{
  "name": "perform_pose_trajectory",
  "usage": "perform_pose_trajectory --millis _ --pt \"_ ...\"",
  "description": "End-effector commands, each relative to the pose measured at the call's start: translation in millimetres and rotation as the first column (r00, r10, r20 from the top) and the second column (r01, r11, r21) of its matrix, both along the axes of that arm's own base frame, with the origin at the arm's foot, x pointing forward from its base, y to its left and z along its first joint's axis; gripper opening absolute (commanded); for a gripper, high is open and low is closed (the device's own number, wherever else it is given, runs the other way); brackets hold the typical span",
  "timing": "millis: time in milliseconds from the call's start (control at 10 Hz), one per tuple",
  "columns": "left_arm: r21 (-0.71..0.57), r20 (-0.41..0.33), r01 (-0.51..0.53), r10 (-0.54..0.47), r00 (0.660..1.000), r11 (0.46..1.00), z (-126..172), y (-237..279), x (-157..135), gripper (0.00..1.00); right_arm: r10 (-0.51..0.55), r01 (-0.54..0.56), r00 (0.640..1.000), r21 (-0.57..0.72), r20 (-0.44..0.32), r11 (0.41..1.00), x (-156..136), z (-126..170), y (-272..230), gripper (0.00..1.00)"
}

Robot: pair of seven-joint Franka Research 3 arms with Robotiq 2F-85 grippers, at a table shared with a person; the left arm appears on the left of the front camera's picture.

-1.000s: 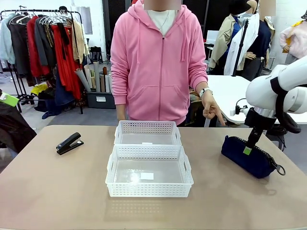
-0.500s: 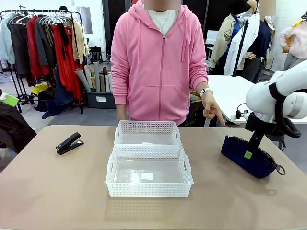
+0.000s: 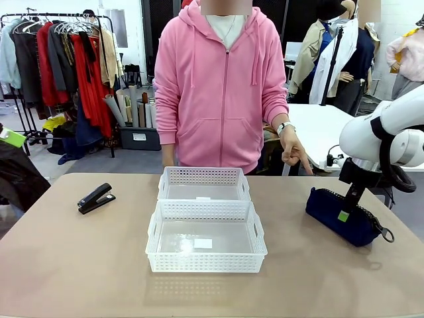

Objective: Distribute items into two baskets.
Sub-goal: Pick up the Pencil pouch that the person points to.

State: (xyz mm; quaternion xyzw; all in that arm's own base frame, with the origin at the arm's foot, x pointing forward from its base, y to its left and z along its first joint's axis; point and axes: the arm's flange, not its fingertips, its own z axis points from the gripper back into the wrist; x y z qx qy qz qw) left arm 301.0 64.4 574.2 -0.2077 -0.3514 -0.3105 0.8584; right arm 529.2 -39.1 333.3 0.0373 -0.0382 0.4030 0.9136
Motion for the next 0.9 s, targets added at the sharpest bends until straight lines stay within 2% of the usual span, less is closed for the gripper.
perform_pose_trajectory --millis 0,200,300,800 --pt "-0.013 0.006 0.008 -0.008 1.000 1.000 0.0 -0.6 0.7 1.00 -0.005 0.005 1.000 -0.023 0.002 1.000 3.4 -0.9 -0.1 0.43" --pt "-0.013 0.006 0.008 -0.008 1.000 1.000 0.0 -0.6 0.7 1.00 0.002 -0.002 1.000 -0.017 -0.004 1.000 3.8 1.2 -0.2 0.03" --pt "-0.013 0.006 0.008 -0.008 1.000 1.000 0.0 -0.6 0.7 1.00 0.002 -0.002 1.000 -0.015 -0.002 1.000 4.2 2.4 -1.2 0.00" --pt "-0.013 0.006 0.008 -0.008 1.000 1.000 0.0 -0.6 0.7 1.00 0.011 -0.011 1.000 -0.035 0.004 0.999 7.8 4.4 -0.9 0.00"
